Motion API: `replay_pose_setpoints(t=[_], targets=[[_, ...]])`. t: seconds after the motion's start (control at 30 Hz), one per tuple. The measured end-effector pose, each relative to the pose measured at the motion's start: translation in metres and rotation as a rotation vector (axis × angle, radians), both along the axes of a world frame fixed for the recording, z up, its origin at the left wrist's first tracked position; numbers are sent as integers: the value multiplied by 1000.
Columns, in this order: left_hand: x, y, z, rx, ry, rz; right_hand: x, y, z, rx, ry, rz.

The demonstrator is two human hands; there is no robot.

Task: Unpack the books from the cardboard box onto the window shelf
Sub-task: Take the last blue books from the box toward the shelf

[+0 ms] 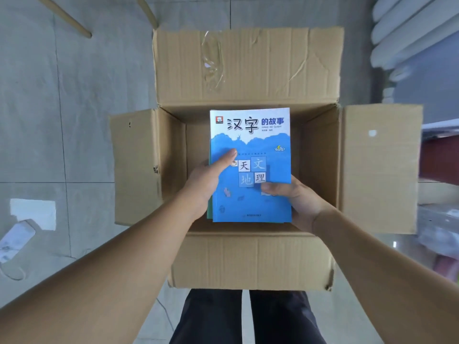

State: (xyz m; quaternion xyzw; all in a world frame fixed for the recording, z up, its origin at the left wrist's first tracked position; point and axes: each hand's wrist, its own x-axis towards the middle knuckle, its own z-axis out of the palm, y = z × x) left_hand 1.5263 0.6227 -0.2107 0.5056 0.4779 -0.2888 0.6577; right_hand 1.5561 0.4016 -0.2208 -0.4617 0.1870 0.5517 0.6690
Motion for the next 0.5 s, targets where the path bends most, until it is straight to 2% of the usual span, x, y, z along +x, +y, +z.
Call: replay_pose_setpoints(t=[0.27, 0.5], targets=[[41, -30, 111, 64, -241, -46, 29, -22, 111, 49, -176, -99], [91, -45, 266, 108, -544, -100, 71, -36, 254, -48, -444, -180]])
